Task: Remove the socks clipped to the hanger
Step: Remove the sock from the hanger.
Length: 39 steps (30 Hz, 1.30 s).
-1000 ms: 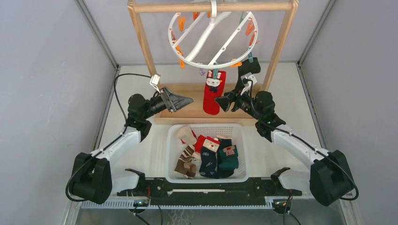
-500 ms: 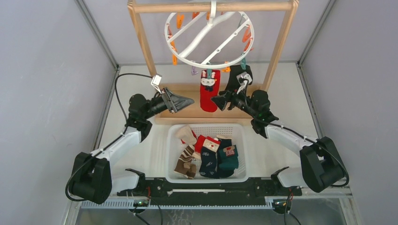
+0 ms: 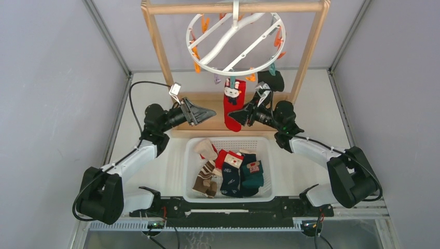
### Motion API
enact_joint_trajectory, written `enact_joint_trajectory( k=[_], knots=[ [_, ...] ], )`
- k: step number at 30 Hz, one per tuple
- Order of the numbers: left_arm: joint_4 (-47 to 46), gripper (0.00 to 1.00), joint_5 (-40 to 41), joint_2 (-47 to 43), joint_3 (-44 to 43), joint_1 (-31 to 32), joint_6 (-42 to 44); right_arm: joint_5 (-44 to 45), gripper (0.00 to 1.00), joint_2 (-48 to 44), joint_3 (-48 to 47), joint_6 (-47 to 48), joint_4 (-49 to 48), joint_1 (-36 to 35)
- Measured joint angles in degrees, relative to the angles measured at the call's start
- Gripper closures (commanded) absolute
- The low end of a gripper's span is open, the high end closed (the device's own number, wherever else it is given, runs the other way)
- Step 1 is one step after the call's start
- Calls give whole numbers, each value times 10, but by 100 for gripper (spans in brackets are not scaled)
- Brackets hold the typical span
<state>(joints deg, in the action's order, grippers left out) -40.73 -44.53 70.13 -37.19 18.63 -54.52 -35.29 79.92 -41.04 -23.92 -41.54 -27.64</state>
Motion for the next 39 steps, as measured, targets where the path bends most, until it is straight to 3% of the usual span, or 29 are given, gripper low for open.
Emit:
enact_joint_trajectory(
  k=[8, 14, 18, 24, 30, 39],
  knots=[
    [31, 49, 17, -4, 0, 13, 20, 37, 85, -19, 0, 18, 46, -48],
    [143, 41, 60, -38, -38, 52, 87, 128, 100, -72, 0, 47, 103, -102],
    [189, 26, 89, -77, -50, 71, 128, 169, 100, -98, 0, 47, 125, -116],
    [233, 19, 119, -95, -50, 95, 167, 225, 100, -113, -14, 38, 165, -133],
    [266, 1, 143, -97, -50, 123, 202, 269, 100, -123, -35, -9, 193, -140],
    [310, 0, 182, -99, -50, 166, 261, 289, 100, -122, -90, -93, 223, -141]
  ],
)
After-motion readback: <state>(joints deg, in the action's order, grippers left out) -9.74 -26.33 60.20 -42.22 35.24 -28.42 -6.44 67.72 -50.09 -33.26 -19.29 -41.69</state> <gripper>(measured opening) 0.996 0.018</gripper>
